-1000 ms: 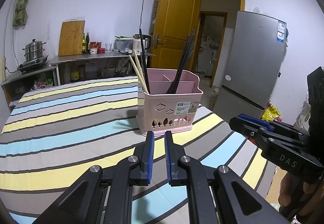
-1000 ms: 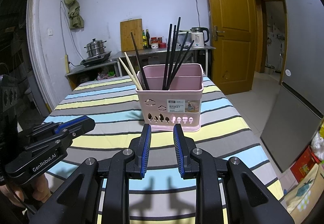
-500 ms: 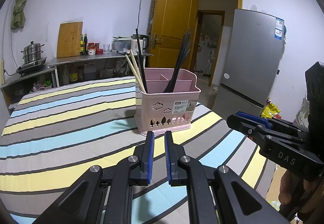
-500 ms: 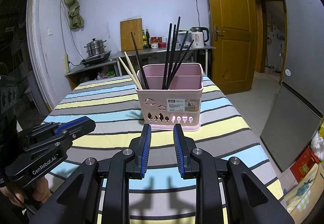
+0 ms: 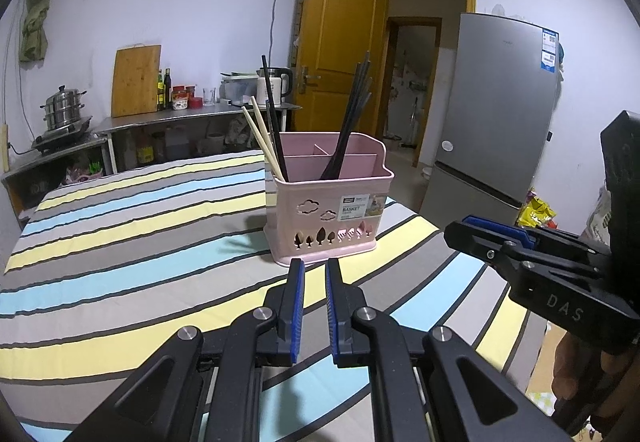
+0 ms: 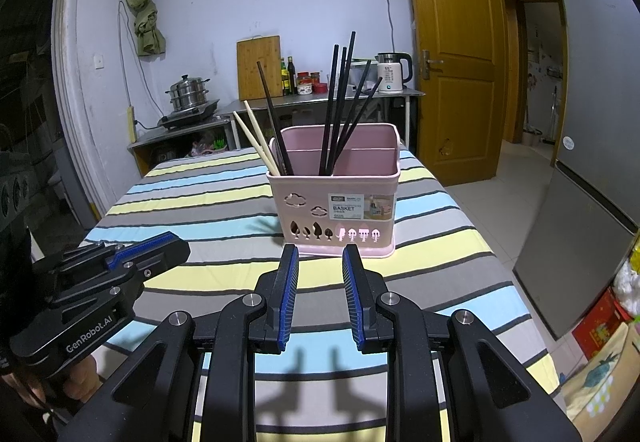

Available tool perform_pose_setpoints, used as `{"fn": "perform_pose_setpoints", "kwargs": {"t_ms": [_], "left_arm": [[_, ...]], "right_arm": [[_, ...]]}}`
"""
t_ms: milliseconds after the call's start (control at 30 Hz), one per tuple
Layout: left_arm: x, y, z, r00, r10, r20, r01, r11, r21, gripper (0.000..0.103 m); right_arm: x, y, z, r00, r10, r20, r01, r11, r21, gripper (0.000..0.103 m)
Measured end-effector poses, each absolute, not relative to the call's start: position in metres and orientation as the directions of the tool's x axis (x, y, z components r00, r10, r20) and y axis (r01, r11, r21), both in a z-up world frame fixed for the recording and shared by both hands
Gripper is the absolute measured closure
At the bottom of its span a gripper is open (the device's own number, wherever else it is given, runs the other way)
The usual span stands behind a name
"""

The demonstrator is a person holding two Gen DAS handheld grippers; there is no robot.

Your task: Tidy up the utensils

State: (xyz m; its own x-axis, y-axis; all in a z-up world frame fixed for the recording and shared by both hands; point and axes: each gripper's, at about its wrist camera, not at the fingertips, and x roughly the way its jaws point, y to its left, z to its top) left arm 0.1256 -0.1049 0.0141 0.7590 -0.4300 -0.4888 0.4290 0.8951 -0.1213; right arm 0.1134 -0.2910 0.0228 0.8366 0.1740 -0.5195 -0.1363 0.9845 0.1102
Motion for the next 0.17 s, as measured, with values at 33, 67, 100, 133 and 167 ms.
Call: {"fn": "perform_pose_setpoints", "kwargs": {"t_ms": [33, 67, 100, 133, 167], "left_arm": [[0.1257, -0.1048, 0.0141, 0.760, -0.430, -0.488, 0.428, 0.895, -0.122, 0.094], [0.1259, -0.1050, 0.0142, 0.761, -0.428, -0.488, 0.427, 0.896, -0.120, 0.094], [0.1260, -0.1048, 0.0145, 0.762, -0.428, -0.487, 0.427, 0.896, -0.119, 0.094], [0.1262, -0.1045, 0.0145, 0.762, -0.428, -0.486, 0.427, 0.896, -0.119, 0.094], [0.1266, -0.1043, 0.0143, 0.764, -0.424, -0.487, 0.424, 0.898, -0.116, 0.094]], "right_arm": [[0.1138, -0.2908, 0.0230, 0.837, 0.174, -0.519, -0.136, 0.985, 0.110, 0.080], [0.1128, -0.2915, 0.0228, 0.837, 0.174, -0.519, -0.137, 0.985, 0.110, 0.080], [0.1129, -0.2915, 0.0228, 0.837, 0.174, -0.519, -0.137, 0.984, 0.110, 0.080], [0.1139, -0.2908, 0.0231, 0.837, 0.174, -0.519, -0.137, 0.984, 0.110, 0.080], [0.1138, -0.2907, 0.0231, 0.837, 0.174, -0.519, -0.137, 0.984, 0.110, 0.080]]}}
